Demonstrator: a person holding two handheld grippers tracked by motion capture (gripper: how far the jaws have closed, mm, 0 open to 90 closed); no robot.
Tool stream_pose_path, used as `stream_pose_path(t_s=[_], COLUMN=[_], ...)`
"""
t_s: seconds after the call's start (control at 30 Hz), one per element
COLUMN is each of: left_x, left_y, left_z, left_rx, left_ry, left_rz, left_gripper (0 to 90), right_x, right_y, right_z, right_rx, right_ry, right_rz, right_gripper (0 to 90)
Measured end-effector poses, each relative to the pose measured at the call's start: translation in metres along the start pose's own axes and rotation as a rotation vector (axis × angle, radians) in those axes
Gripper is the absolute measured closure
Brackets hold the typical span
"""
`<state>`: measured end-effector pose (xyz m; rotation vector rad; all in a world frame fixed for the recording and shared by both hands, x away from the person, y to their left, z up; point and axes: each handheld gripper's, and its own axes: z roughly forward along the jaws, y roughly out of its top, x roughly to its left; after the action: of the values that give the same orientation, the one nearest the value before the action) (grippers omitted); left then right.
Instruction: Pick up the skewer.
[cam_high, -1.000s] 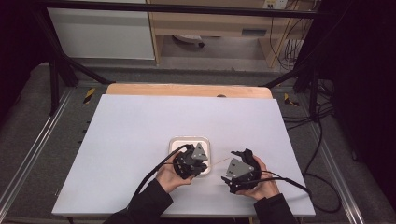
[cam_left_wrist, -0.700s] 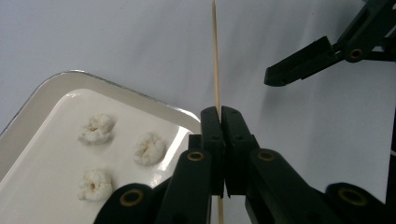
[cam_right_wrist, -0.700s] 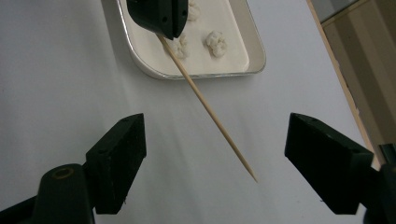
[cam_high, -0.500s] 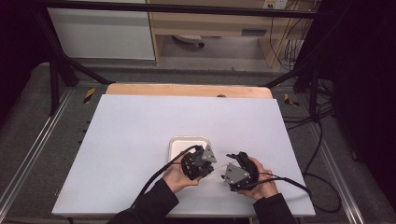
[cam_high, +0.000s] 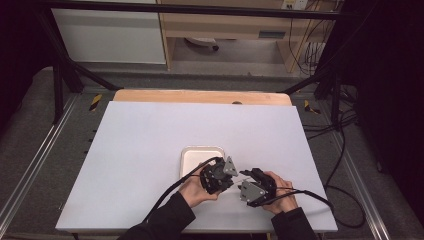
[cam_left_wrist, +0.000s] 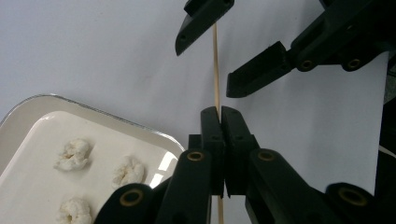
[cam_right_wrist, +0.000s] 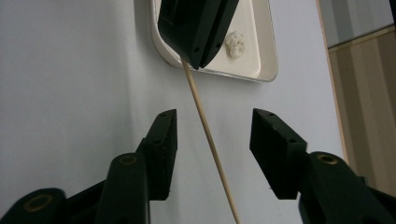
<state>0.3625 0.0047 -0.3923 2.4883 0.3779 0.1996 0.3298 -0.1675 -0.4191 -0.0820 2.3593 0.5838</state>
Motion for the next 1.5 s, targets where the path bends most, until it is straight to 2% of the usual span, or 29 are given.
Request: stream_pose_path(t_s=[0.17,0.27,0.3,0.33,0.37,0.6,0.63,0.7,0.87,1.03,1.33,1.5], left_x=[-0.0011,-0.0014,-0.0018,-0.0018,-0.0023,-0.0033,-0.0033,-0.0036,-0.0035,-0.0035,-0.0025,0.0028], left_y=[0.0005,0.0006,0.0008,0.0008,0.001,0.001,0.0009,0.0009,0.0008,0.0004,0.0002,-0.0009], left_z=[0.0007,0.0009,0.0012,0.0012,0.0013,0.0015,0.0011,0.0011,0.0009,0.0016,0.0012,-0.0042], left_rx=[0.009,0.01,0.011,0.011,0.013,0.016,0.018,0.019,0.015,0.017,0.016,0.06], left_ry=[-0.005,-0.008,-0.007,-0.007,-0.009,-0.016,-0.017,-0.018,-0.024,-0.027,-0.037,-0.045], left_rz=[0.009,0.01,0.012,0.012,0.014,0.02,0.023,0.024,0.023,0.026,0.021,0.005], left_gripper=[88.8,88.8,88.8,88.8,88.8,88.8,88.8,88.8,88.8,88.8,87.9,79.4], right_x=[0.0033,0.0035,0.0033,0.0033,0.0033,0.005,0.0044,0.0047,0.0064,0.0062,0.0069,0.0062], right_y=[-0.0006,-0.0011,-0.0017,-0.0017,-0.0019,-0.0027,-0.0026,-0.003,-0.0033,-0.003,-0.0014,-0.0007], right_z=[0.0002,0.0003,0.0002,0.0002,0.0003,0.0001,0.0001,0.0,-0.0004,-0.0006,-0.0021,-0.0031], right_rx=[0.01,0.017,0.029,0.029,0.031,0.045,0.041,0.046,0.059,0.066,0.075,0.117], right_ry=[0.012,0.017,0.015,0.015,0.016,0.028,0.025,0.029,0.043,0.038,0.039,0.018], right_rz=[-0.04,-0.059,-0.094,-0.094,-0.119,-0.164,-0.193,-0.2,-0.222,-0.257,-0.273,-0.295], right_gripper=[64.2,66.9,70.2,70.2,73.9,80.4,82.0,83.7,86.7,88.3,88.9,89.0])
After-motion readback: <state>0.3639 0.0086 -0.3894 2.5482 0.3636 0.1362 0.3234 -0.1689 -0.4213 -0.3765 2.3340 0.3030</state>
